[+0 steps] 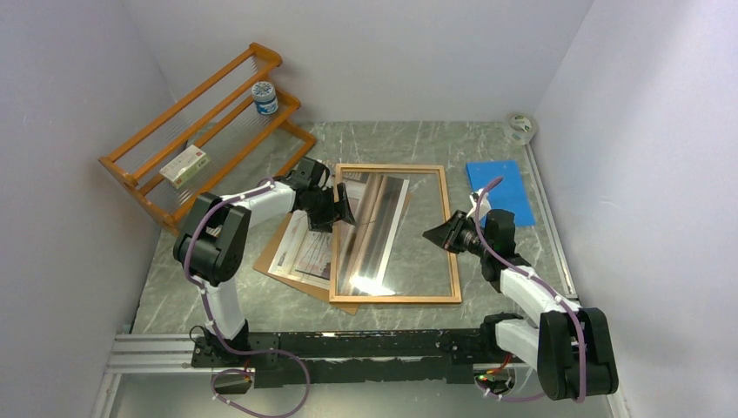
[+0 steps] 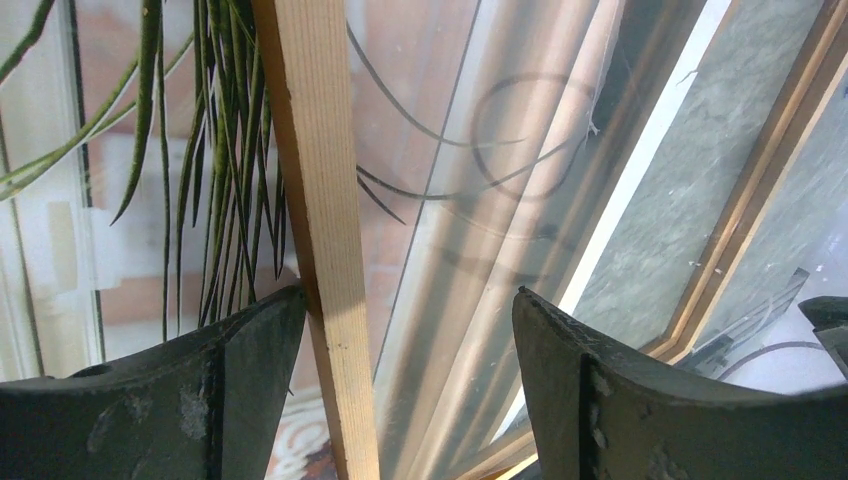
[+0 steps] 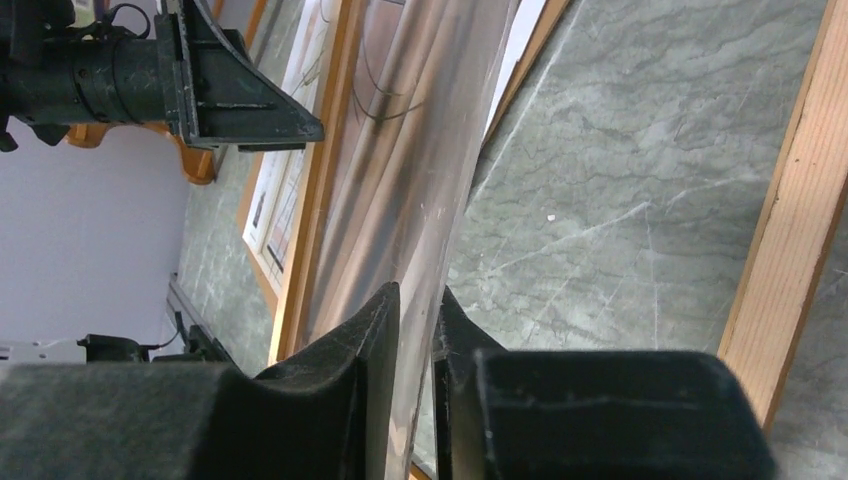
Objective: Put the photo into the frame
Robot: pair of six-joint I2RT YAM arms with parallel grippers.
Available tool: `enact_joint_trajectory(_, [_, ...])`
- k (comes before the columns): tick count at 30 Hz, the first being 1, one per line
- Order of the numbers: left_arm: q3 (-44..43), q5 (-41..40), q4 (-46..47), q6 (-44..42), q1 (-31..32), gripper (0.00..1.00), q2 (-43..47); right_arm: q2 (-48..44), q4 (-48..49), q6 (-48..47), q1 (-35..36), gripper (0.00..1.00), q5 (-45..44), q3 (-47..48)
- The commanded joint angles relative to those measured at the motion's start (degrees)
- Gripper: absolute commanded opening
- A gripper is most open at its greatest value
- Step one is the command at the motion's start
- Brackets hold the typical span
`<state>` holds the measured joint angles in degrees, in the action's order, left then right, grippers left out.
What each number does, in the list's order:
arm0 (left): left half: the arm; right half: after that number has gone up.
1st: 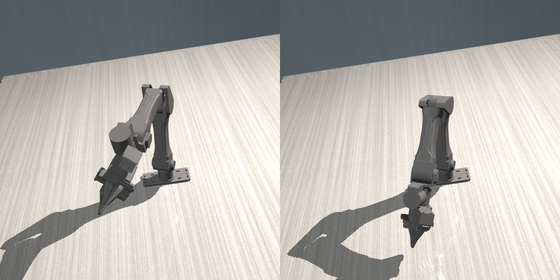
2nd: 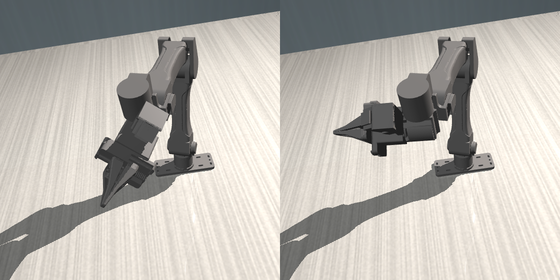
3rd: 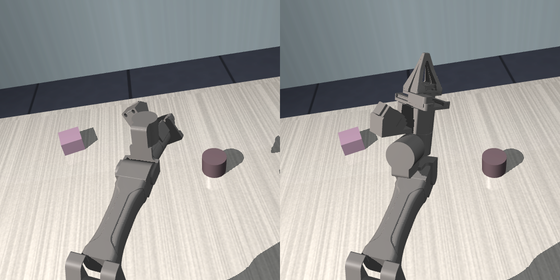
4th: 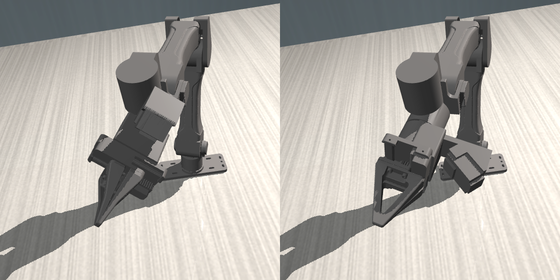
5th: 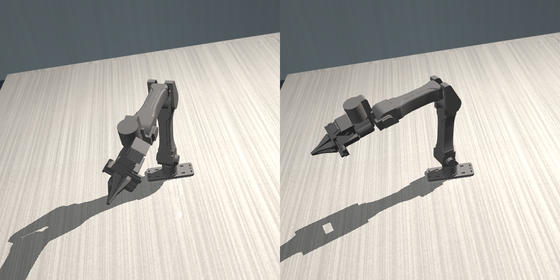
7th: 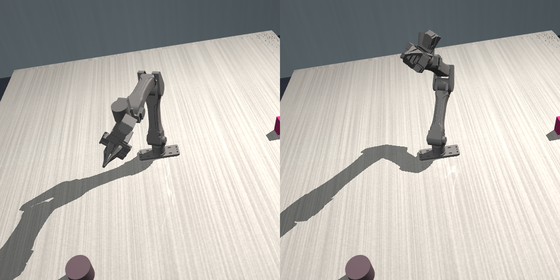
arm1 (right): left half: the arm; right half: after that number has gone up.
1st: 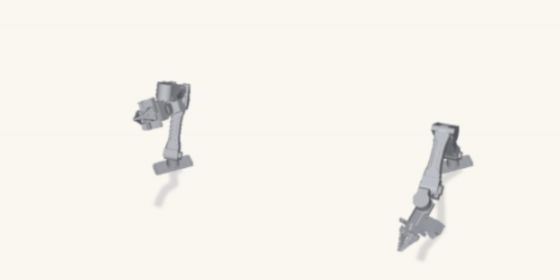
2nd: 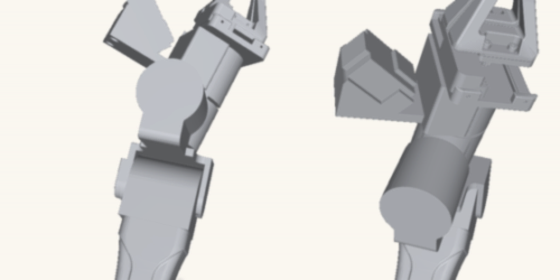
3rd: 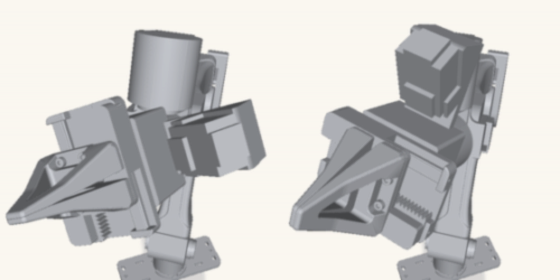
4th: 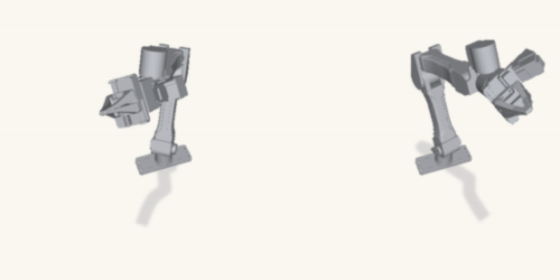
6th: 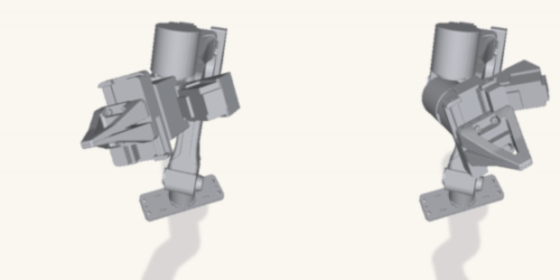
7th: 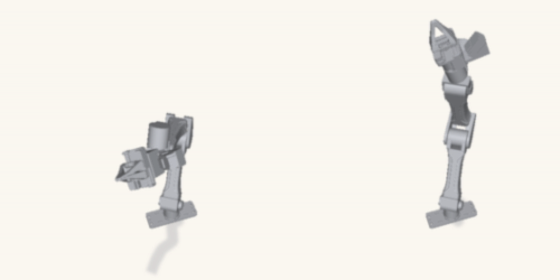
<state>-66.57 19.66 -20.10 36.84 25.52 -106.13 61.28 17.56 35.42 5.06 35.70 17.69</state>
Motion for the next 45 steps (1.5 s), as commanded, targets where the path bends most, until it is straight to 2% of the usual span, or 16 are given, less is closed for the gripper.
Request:
enact_joint_trajectory(1, [1.3, -0.1, 1.5, 0.1, 0.0, 0.82, 0.7, -0.4, -0.4, 0.1, 0.4, 0.25, 1.7, 1.2])
enact_joint_trajectory(6, [0.8, -2.0, 0.5, 0.1, -0.2, 0.85, 1.6, 0.7, -5.6, -1.9, 0.4, 0.42, -1.5, 4.0])
enact_joint_trajectory(11, [-0.1, -5.1, -2.1, -1.2, -0.6, 0.86, 3.2, -0.5, -8.5, -2.2, 0.4, 0.75, -5.4, 4.7])
enact_joint_trajectory(16, [-0.9, -5.6, -3.5, -2.0, -1.2, 0.87, 4.4, 0.2, -12.9, -5.3, 0.4, 0.86, -7.8, 6.9])
enact_joint_trajectory(21, [-1.8, -6.2, -5.3, -2.5, -1.4, 0.87, 5.0, -0.1, -19.2, -8.2, 0.4, 0.96, -13.8, 10.0])
enact_joint_trajectory(28, [-1.9, -5.2, -5.7, -2.5, -1.9, 0.85, 6.4, 0.3, -29.6, -9.7, 0.4, 0.96, -28.0, 15.3])
enact_joint_trajectory(31, [-1.6, -3.8, -5.2, -2.3, -2.0, 0.84, 6.5, 1.2, -31.0, -8.9, 0.4, 0.87, -28.6, 16.6])
enact_joint_trajectory(36, [-0.7, -2.0, -4.1, -1.8, -1.9, 0.80, 5.5, 3.0, -29.1, -5.9, 0.4, 0.65, -23.2, 15.9])
enact_joint_trajectory(39, [0.0, -1.8, -4.0, -1.2, -2.0, 0.79, 4.9, 4.4, -27.4, -5.0, 0.4, 0.58, -22.1, 15.0])
enact_joint_trajectory(41, [0.1, -2.4, -4.3, -0.9, -1.9, 0.78, 4.2, 5.2, -28.3, -4.8, 0.4, 0.58, -24.1, 15.1])
enact_joint_trajectory(45, [0.2, -3.0, -4.2, -0.9, -2.0, 0.77, 3.0, 5.3, -29.8, -4.7, 0.4, 0.64, -30.8, 15.0])
